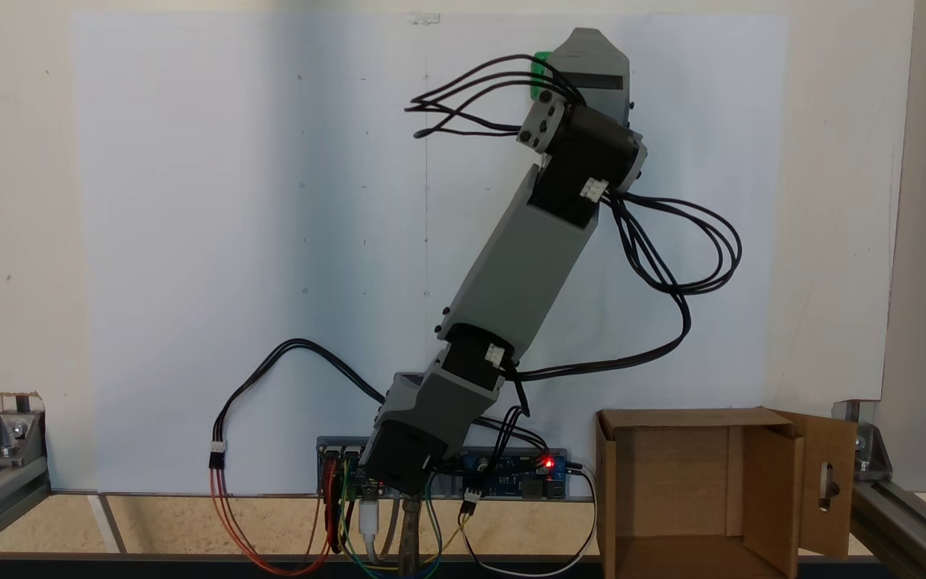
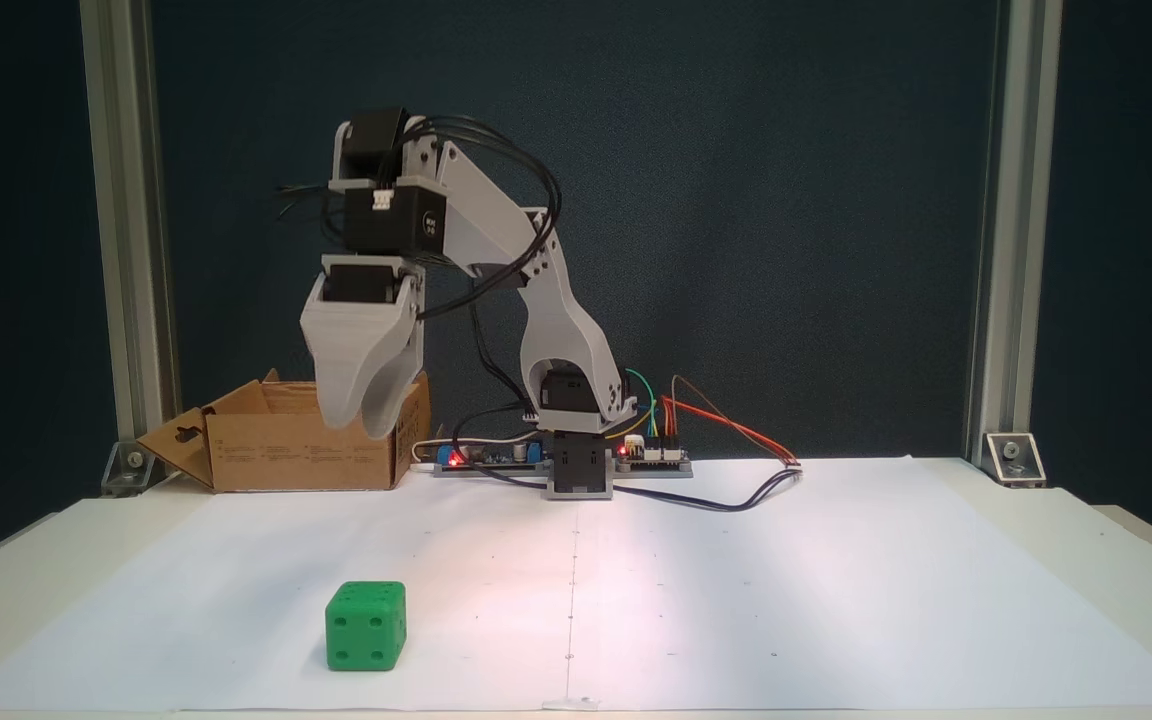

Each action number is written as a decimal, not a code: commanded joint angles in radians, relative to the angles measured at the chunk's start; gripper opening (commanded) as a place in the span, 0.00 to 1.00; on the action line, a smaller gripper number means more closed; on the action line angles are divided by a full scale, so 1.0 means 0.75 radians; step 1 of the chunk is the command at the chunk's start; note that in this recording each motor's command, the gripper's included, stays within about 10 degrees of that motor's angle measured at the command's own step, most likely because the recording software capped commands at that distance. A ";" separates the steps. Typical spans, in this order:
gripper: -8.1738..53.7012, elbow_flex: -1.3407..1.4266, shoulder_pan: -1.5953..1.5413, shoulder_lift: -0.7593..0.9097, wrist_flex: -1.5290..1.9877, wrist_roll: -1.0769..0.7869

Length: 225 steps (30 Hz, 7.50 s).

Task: Grasp a green dice and put it in the bin.

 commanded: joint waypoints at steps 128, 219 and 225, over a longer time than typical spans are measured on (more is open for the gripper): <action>0.32 0.599 0.843 0.712 -0.225 0.004; 0.88 2.338 -0.528 1.916 -2.047 0.530; 0.87 2.624 -0.530 1.914 -2.388 0.464</action>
